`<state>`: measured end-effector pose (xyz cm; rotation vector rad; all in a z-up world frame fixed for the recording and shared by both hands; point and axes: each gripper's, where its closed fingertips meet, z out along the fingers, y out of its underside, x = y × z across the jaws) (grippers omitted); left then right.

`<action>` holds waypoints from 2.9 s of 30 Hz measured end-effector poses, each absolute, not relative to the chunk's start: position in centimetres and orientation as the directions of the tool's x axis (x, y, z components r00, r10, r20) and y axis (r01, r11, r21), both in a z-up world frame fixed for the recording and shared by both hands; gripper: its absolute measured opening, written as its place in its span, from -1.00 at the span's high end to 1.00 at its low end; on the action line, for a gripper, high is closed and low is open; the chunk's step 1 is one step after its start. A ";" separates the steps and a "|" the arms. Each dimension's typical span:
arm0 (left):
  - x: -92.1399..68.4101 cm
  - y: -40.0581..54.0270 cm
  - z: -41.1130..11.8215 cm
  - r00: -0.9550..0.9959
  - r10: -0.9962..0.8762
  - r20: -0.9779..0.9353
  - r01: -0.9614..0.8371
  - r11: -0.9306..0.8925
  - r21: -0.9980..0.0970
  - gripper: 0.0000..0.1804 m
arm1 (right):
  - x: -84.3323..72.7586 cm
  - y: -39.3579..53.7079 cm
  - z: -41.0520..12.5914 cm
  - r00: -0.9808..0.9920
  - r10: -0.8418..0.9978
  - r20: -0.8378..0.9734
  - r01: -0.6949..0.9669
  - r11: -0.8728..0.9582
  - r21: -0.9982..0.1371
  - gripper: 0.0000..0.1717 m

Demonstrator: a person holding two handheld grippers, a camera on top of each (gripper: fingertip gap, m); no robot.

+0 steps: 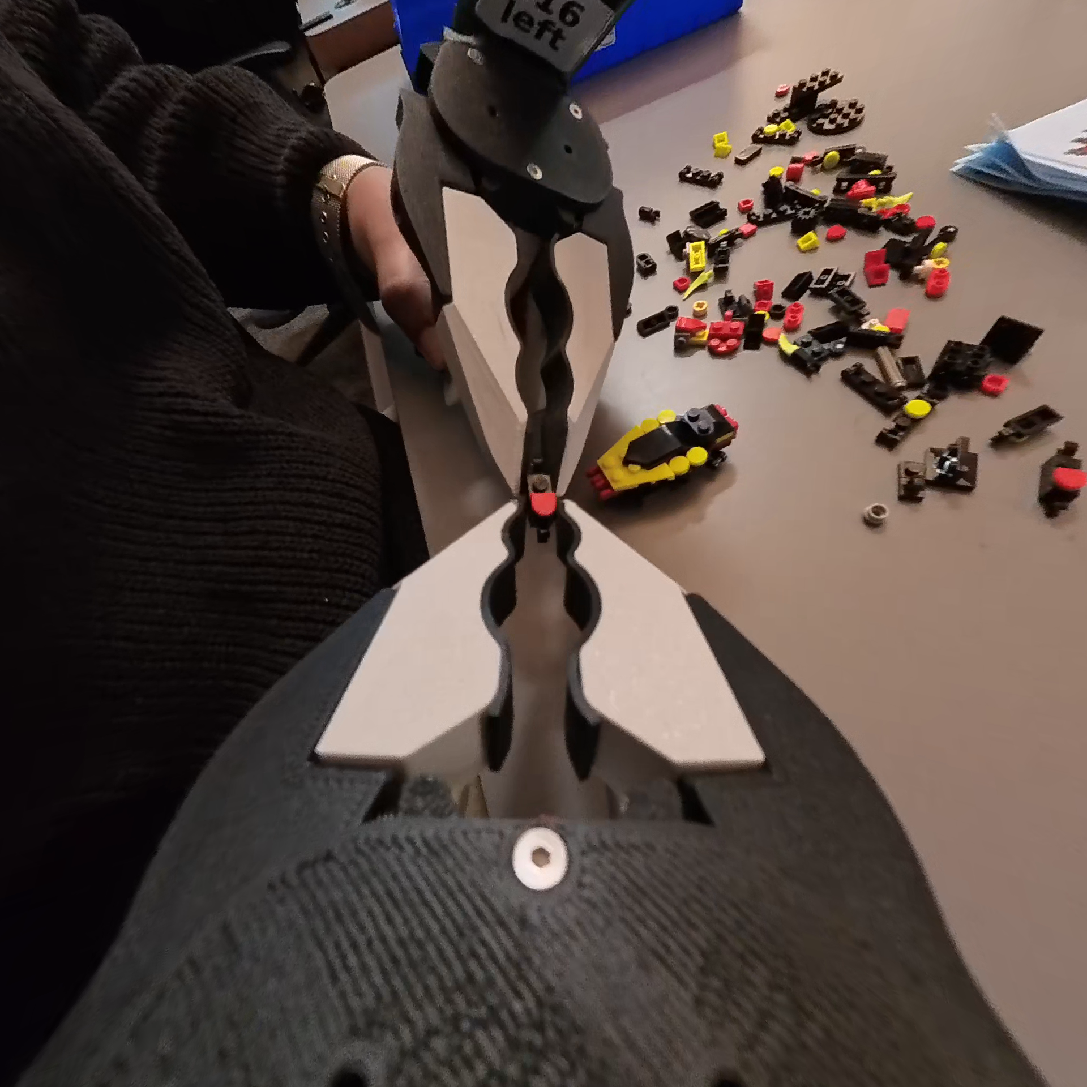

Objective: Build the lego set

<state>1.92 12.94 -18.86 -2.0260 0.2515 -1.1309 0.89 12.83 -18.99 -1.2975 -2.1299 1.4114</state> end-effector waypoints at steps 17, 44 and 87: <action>-4.1 14.5 -22.2 0.916 -0.359 0.180 -0.094 -0.627 -0.774 0.00 | -0.6 15.3 -23.0 -0.402 0.916 -0.021 0.630 0.259 -0.732 0.93; -4.2 13.9 -23.6 0.914 -0.358 0.191 -0.120 -0.689 -0.715 0.41 | -1.8 14.8 -24.0 -0.289 0.957 -0.001 0.684 0.206 -0.700 0.92; -5.1 11.9 -23.5 0.724 -0.685 0.086 -0.549 -0.647 -0.529 0.09 | 0.3 15.6 -20.9 -0.215 0.957 -0.196 0.621 -0.021 -0.783 0.93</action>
